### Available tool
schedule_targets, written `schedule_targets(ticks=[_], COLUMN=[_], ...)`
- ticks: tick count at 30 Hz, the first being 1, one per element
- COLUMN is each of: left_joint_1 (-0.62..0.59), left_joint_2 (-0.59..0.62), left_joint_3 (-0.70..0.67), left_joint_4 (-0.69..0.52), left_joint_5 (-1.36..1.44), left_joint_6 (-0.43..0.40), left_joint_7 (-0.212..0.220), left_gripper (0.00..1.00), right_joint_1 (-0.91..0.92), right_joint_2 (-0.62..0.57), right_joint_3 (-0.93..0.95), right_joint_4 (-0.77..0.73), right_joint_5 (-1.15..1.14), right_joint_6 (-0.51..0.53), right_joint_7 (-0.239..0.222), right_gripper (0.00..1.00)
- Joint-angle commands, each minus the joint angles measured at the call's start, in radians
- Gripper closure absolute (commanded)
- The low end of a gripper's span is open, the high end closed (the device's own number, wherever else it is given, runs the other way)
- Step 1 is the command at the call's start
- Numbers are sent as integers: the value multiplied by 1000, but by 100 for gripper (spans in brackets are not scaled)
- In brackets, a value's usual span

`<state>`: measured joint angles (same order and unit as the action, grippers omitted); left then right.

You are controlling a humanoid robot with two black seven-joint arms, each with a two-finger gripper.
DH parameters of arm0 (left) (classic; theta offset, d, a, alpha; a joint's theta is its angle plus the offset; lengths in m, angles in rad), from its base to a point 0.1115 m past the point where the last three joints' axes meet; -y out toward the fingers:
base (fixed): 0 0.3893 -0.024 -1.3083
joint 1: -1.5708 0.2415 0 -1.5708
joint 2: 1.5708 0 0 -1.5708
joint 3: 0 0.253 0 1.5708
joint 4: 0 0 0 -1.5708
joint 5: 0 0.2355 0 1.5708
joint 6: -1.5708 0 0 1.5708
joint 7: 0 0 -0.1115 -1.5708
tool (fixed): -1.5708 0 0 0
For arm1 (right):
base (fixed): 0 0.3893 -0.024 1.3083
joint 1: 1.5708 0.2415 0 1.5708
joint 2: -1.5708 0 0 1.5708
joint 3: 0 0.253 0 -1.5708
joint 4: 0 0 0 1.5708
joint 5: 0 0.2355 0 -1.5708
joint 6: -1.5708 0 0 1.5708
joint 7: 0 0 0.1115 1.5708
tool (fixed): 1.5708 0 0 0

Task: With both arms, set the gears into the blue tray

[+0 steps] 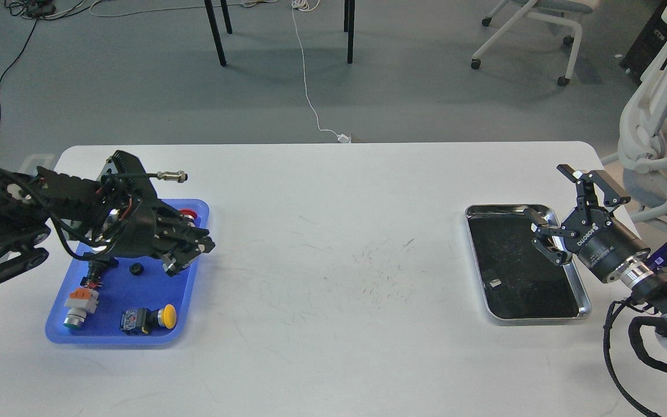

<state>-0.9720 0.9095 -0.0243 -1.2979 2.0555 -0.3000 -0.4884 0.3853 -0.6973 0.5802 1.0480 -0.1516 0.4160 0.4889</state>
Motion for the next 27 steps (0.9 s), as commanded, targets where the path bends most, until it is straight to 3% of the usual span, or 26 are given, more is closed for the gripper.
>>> schedule_targets(ticks=[1, 5, 15, 23, 24, 25, 27], left_joint_1=[56, 113, 124, 154, 154, 154, 154], left_joint_2=[67, 80, 37, 26, 22, 19, 19], left_joint_3=[6, -8, 0, -8, -8, -8, -9], left_joint_4=[0, 19, 111, 128, 128, 128, 129], left_joint_5=[0, 2, 5, 3, 2, 2, -3], left_joint_6=[8, 21, 25, 30, 35, 39, 47], left_joint_7=[0, 0, 0, 0, 0, 0, 0], left_gripper=[88, 88, 86, 75, 70, 57, 27], right_joint_1=[0, 1, 3, 3, 3, 3, 1], right_joint_2=[1, 1, 1, 1, 1, 1, 1], right_joint_3=[0, 0, -2, 0, 0, 0, 0], right_joint_4=[0, 0, 3, 0, 0, 0, -2], right_joint_5=[0, 0, 0, 0, 0, 0, 0], right_joint_6=[0, -3, -3, -5, -5, -5, -5], right_joint_7=[0, 0, 0, 0, 0, 0, 0], right_gripper=[3, 3, 3, 3, 3, 3, 3])
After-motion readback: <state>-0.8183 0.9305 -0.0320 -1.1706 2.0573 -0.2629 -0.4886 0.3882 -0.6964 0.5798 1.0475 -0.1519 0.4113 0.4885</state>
